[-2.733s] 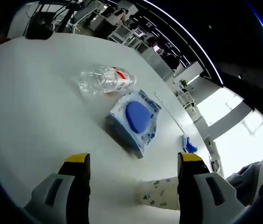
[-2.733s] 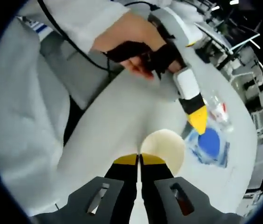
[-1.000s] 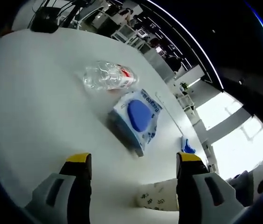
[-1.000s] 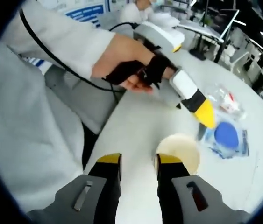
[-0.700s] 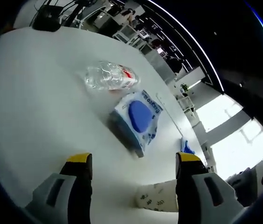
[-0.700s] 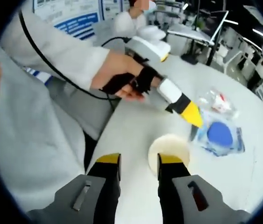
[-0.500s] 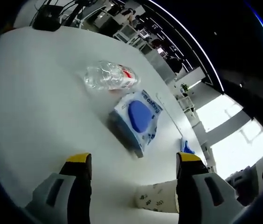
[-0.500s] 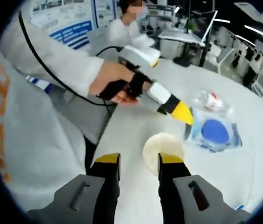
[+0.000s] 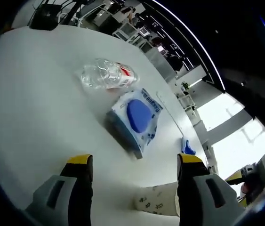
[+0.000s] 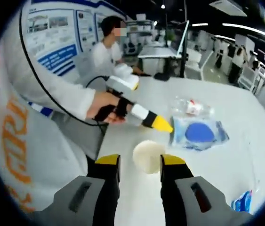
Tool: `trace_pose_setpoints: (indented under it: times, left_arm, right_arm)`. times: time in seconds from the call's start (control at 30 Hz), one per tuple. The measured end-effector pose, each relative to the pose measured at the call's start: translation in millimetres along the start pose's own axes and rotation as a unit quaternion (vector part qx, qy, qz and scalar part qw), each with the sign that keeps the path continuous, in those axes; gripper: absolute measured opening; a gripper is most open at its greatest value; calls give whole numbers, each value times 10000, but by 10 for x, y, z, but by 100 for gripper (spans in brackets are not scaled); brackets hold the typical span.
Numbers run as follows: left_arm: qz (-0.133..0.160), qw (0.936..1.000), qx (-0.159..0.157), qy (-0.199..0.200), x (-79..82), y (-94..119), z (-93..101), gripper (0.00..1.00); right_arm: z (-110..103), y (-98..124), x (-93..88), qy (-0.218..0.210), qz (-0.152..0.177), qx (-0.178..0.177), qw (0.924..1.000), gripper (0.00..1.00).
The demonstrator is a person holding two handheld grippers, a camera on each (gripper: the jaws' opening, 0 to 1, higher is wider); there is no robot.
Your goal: Arrange the tabletop items into an orderly group along one side of the table until the central work area is clear of visible clutter.
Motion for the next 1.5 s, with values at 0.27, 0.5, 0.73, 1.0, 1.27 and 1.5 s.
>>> trace_pose_setpoints:
  times: [0.27, 0.5, 0.73, 1.0, 1.27, 1.5]
  left_arm:
    - [-34, 10000, -1, -10, 0, 1, -9, 71]
    - [30, 10000, 3, 84, 1, -7, -29, 69]
    - [22, 10000, -9, 77, 2, -18, -21, 70]
    - [16, 10000, -3, 91, 6, -17, -18, 71]
    - [16, 9999, -58, 85, 25, -98, 58, 74]
    - [-21, 9999, -124, 33, 60, -181, 156, 75]
  right_arm:
    - [77, 200, -131, -740, 249, -488, 9958, 31]
    - [110, 321, -196, -1253, 465, -657, 9888, 31]
    - [180, 377, -200, -1316, 526, -822, 9865, 31]
    - [160, 356, -204, -1306, 515, -798, 9869, 31]
    - [302, 343, -183, -1725, 747, -934, 9777, 30]
    - [459, 358, -188, -1711, 633, -979, 9783, 30]
Point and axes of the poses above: the point that each gripper's makers call its tool centre point, and the gripper's own axes: y roughly backward along the fingers, z roughly to its right, x roughly out of its top, the point moved 8 cm from there along y, roughly backward along the fingers, and after that the axes turned 7 degrees about z, right-handed, at the moved point
